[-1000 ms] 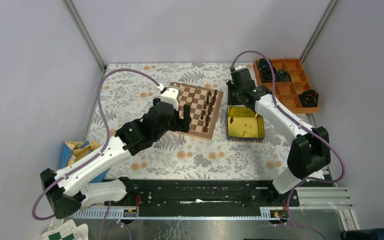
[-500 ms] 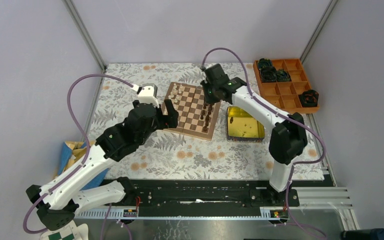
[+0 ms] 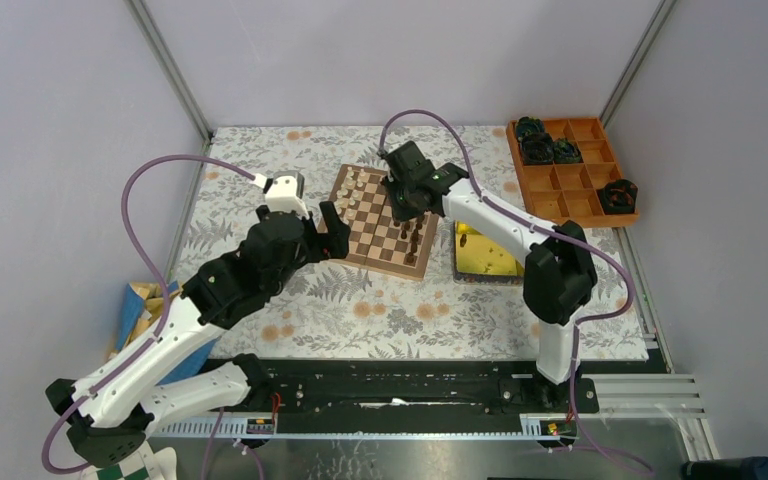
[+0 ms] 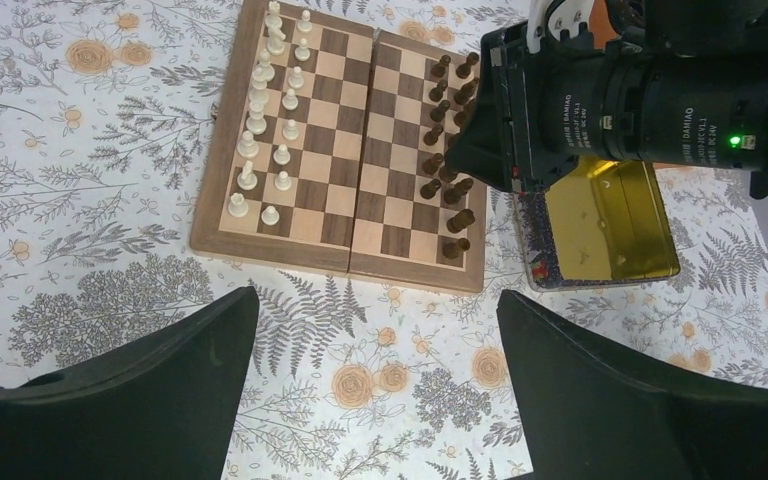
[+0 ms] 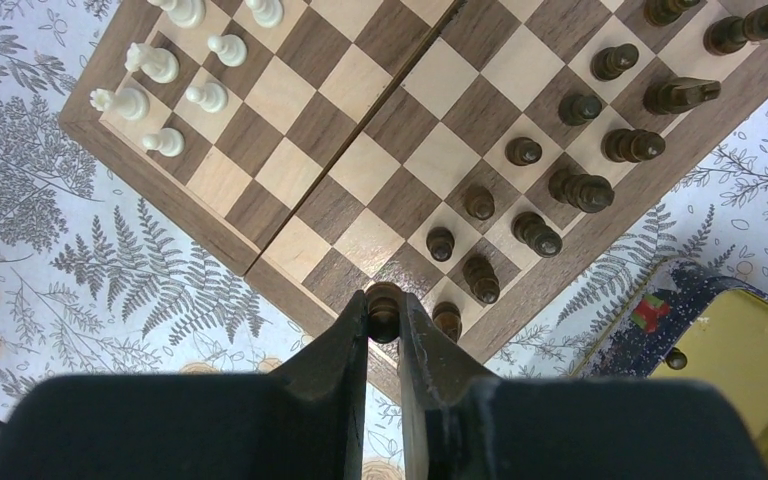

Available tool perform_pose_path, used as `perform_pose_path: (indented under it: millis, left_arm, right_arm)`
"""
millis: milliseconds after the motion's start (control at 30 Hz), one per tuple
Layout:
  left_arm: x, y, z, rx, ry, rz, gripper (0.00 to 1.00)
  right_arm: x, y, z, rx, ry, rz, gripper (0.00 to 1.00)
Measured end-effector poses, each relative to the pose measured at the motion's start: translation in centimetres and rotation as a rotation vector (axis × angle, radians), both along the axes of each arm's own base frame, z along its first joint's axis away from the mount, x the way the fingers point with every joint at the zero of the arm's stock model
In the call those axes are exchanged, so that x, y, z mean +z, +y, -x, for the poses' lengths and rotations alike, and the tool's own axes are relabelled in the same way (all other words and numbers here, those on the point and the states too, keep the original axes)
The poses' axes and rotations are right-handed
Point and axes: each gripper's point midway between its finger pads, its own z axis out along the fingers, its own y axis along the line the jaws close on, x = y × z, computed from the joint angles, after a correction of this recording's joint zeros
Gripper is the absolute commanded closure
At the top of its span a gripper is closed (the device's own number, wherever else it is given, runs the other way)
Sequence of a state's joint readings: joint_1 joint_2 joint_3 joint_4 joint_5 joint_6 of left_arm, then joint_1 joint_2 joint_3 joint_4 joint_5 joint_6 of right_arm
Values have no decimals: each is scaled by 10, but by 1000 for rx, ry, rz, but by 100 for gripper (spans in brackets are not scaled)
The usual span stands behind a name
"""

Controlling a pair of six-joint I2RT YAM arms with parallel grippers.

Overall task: Set up the chess pieces on the board
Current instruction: Place the chess piece on the chessboard.

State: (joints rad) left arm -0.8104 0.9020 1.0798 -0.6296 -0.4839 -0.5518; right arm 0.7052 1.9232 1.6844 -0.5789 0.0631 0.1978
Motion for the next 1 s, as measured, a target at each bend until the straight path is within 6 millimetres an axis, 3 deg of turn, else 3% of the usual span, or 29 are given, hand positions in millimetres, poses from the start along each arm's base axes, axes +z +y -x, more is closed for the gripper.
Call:
perform_pose_path:
  millis: [400, 1000]
  left_arm:
    - [-8, 3, 0, 7, 13, -24, 2]
    - [-27, 3, -12, 12, 52, -109, 1]
  right_arm:
    - [-45, -2, 1, 1, 48, 52, 100]
    - [-69, -8, 7, 2, 58, 87, 100]
